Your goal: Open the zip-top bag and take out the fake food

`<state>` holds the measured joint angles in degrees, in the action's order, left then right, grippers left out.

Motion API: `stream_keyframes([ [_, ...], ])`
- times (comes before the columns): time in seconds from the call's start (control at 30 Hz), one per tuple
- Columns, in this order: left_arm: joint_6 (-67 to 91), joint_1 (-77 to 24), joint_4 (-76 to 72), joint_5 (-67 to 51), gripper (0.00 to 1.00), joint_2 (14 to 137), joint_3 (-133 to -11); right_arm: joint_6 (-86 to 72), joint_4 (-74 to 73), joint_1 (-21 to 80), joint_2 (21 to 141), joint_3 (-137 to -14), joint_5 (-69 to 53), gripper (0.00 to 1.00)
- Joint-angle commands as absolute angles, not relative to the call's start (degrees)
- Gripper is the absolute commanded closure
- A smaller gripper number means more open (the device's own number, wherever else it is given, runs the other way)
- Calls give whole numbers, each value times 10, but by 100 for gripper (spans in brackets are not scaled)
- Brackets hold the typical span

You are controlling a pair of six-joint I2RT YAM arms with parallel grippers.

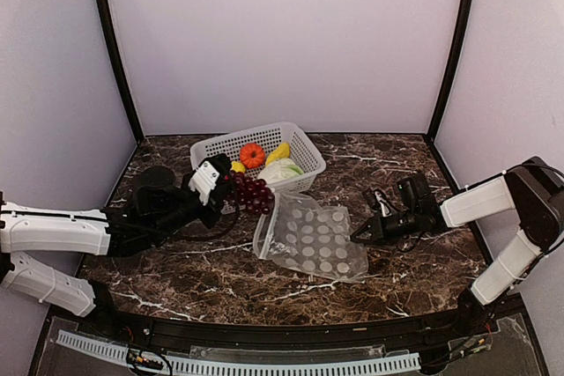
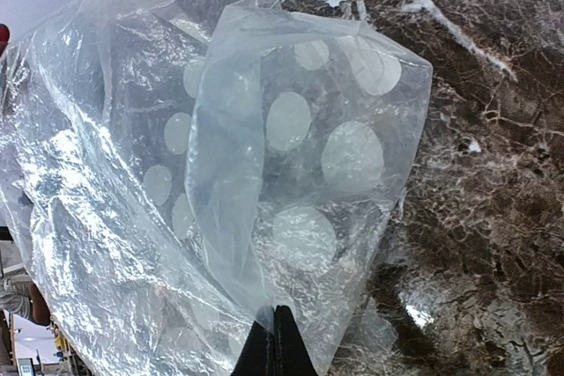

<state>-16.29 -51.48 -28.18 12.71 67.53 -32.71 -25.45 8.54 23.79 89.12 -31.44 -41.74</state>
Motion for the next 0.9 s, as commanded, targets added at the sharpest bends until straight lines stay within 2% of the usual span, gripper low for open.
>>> stream_keyframes([
  [0.0,-170,-487,-258,143,99,662,-361,-244,82,230,887,-303,-416,100],
  [0.2,-155,-449,-243,133,99,732,-451,-235,86,230,895,-309,-427,100],
  [0.6,-107,-366,-162,141,99,978,-692,-226,74,230,888,-315,-428,100],
  [0.8,-69,-354,-120,151,99,1052,-724,-222,71,230,881,-315,-427,100],
  [0.87,-54,-350,-120,156,93,1063,-718,-222,73,230,881,-315,-429,100],
])
